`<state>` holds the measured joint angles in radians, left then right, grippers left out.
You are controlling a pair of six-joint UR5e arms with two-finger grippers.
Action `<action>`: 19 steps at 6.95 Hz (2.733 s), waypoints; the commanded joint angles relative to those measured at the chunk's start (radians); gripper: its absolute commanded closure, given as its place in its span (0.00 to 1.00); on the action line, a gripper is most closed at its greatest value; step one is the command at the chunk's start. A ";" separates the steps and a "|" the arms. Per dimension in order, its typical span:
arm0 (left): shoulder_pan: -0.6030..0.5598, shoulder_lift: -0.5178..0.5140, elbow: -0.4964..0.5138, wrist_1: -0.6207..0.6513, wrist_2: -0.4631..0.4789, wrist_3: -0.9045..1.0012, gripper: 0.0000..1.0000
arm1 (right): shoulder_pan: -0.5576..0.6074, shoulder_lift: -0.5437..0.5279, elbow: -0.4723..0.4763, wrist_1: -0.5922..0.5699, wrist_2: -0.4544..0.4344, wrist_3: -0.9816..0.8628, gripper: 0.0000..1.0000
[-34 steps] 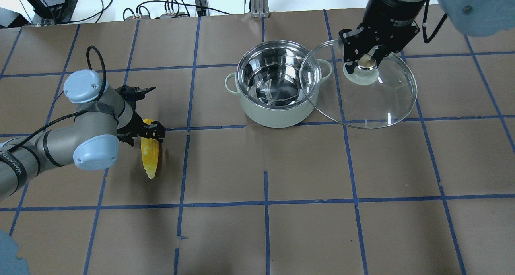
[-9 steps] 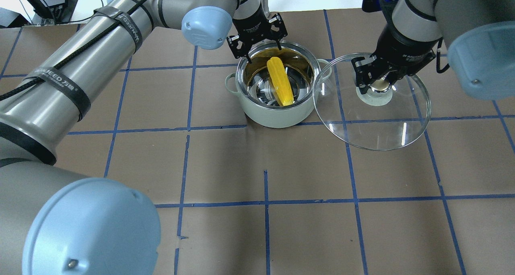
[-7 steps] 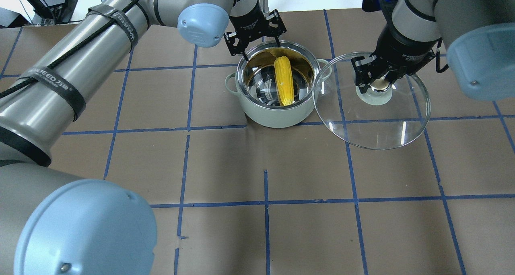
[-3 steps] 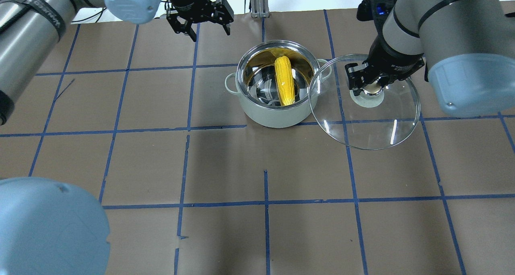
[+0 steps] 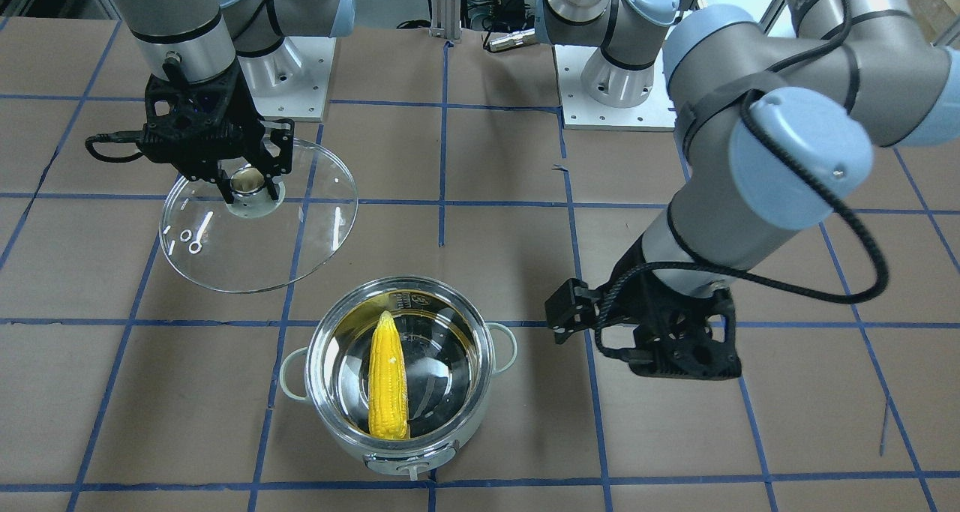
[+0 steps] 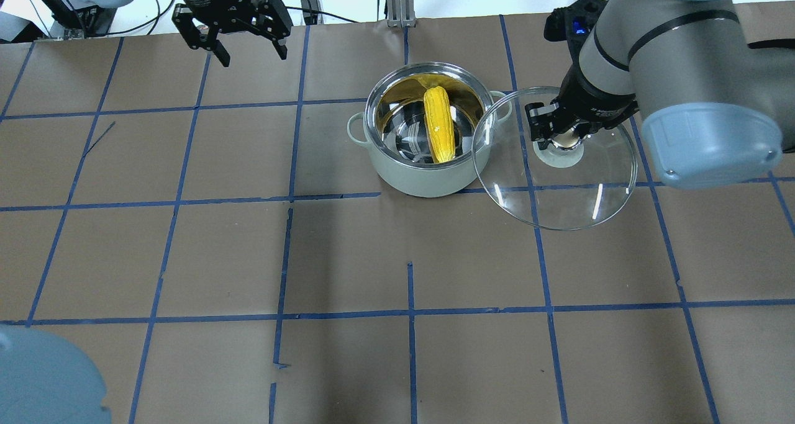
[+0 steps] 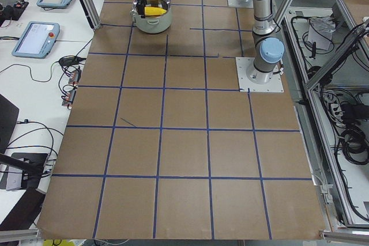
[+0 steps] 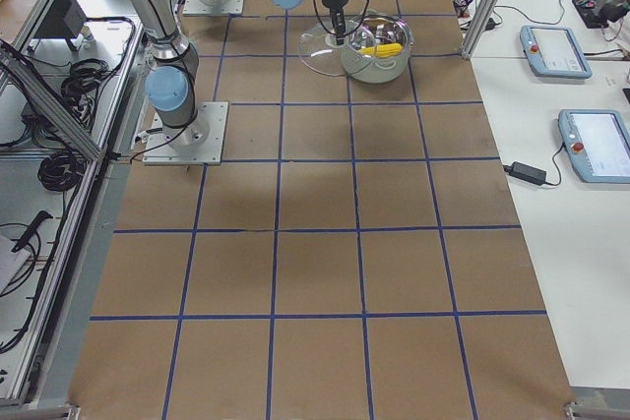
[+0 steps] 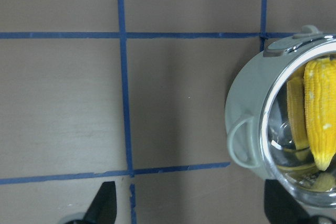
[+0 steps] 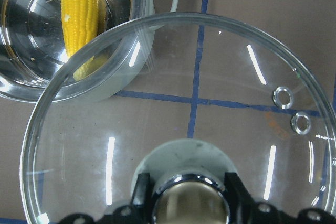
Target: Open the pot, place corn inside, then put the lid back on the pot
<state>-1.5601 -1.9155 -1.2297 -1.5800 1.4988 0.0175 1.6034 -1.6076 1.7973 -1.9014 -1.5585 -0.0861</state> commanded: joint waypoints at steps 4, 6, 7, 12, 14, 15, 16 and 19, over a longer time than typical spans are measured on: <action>0.023 0.185 -0.287 -0.011 0.043 0.005 0.00 | 0.067 0.144 -0.120 0.005 -0.008 0.054 0.69; 0.026 0.182 -0.274 -0.005 0.041 0.005 0.00 | 0.116 0.217 -0.185 0.001 -0.009 0.110 0.69; 0.026 0.179 -0.278 0.008 0.041 0.004 0.00 | 0.136 0.250 -0.209 -0.007 -0.020 0.135 0.69; 0.038 0.178 -0.275 0.006 0.041 -0.054 0.00 | 0.211 0.426 -0.386 -0.013 -0.060 0.218 0.69; 0.038 0.179 -0.277 0.008 0.043 -0.076 0.00 | 0.216 0.478 -0.440 -0.045 -0.061 0.227 0.69; 0.038 0.181 -0.277 0.008 0.043 -0.079 0.00 | 0.230 0.491 -0.450 -0.048 -0.067 0.235 0.69; 0.038 0.181 -0.277 0.008 0.044 -0.083 0.00 | 0.240 0.498 -0.450 -0.048 -0.074 0.261 0.69; 0.040 0.179 -0.277 0.008 0.043 -0.080 0.00 | 0.273 0.505 -0.446 -0.048 -0.080 0.281 0.69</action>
<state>-1.5212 -1.7352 -1.5064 -1.5723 1.5418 -0.0651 1.8655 -1.1048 1.3501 -1.9496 -1.6357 0.1884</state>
